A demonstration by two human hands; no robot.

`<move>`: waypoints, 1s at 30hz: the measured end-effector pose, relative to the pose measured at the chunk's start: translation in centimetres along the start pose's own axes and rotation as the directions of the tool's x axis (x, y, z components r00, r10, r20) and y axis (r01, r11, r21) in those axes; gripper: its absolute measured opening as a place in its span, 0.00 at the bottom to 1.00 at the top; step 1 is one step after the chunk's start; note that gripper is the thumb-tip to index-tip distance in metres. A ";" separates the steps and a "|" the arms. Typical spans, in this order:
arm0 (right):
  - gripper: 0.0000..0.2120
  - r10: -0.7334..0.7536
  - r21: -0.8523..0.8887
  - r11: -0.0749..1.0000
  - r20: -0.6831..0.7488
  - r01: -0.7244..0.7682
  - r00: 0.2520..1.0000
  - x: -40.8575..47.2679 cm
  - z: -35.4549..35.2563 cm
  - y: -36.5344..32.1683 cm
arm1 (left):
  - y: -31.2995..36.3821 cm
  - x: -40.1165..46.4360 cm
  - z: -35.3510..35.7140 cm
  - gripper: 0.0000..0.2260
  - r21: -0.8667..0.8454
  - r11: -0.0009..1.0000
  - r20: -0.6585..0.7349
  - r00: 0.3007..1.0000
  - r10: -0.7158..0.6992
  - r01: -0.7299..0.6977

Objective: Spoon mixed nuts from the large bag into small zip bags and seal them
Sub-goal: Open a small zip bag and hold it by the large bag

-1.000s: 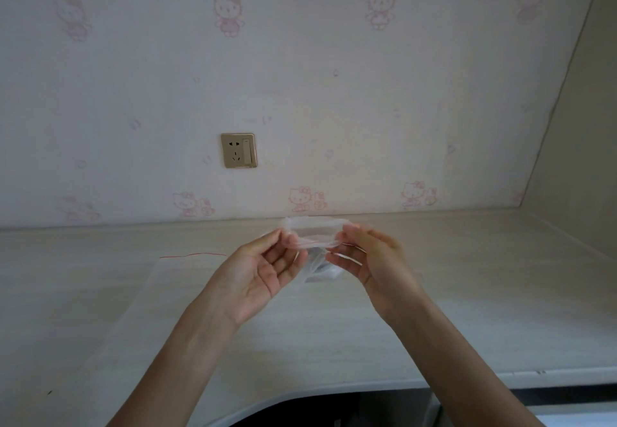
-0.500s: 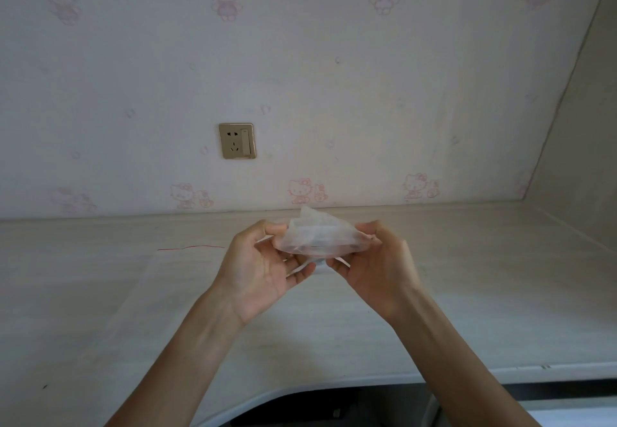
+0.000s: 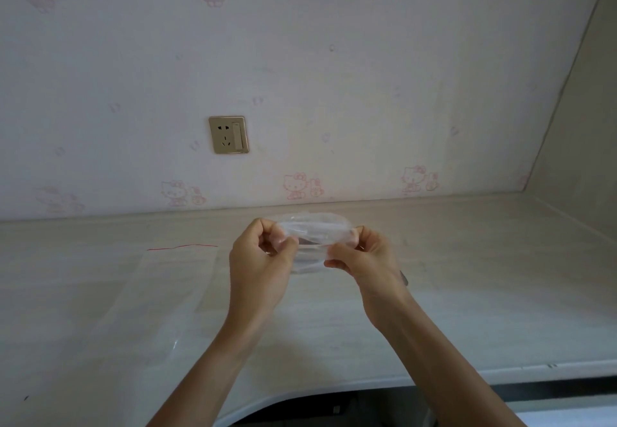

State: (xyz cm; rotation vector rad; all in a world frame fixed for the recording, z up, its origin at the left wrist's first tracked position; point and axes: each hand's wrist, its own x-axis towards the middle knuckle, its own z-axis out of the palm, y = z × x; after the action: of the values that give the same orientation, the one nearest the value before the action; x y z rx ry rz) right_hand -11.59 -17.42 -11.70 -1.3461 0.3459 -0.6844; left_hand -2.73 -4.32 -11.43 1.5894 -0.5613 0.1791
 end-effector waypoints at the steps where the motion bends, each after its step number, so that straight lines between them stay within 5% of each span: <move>1: 0.11 -0.005 -0.010 1.000 -0.034 0.005 0.999 0.1 0.2 0.2 | 0.0 -0.1 0.1 0.15 0.026 0.999 -0.021 0.999 0.028 -0.028; 12: 0.04 0.085 0.082 0.994 -0.124 -0.075 0.989 0.4 1.4 1.0 | 0.7 -0.7 0.6 0.11 0.207 0.968 -0.088 0.983 0.161 -0.140; 22: 0.08 -0.074 -0.229 0.973 -0.207 0.025 0.976 0.7 -1.1 1.0 | -1.1 0.3 -1.5 0.12 0.234 0.961 -0.061 0.985 0.164 -0.146; 26: 0.06 0.039 -0.096 0.994 -0.206 -0.060 0.978 0.4 -1.4 1.0 | -1.6 -0.1 -1.8 0.08 0.087 0.996 -0.014 1.000 0.011 -0.010; 30: 0.04 0.222 0.127 0.969 -0.095 -0.210 0.970 0.3 -2.0 1.4 | -1.5 -0.4 -2.2 0.07 -0.170 0.941 0.080 0.956 -0.282 0.292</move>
State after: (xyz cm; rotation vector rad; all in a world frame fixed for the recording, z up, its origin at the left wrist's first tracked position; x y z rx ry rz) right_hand -12.19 -19.10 -13.47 -1.1429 0.5242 -0.5866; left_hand -1.94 -2.09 -12.71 1.4827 -0.3695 -0.1329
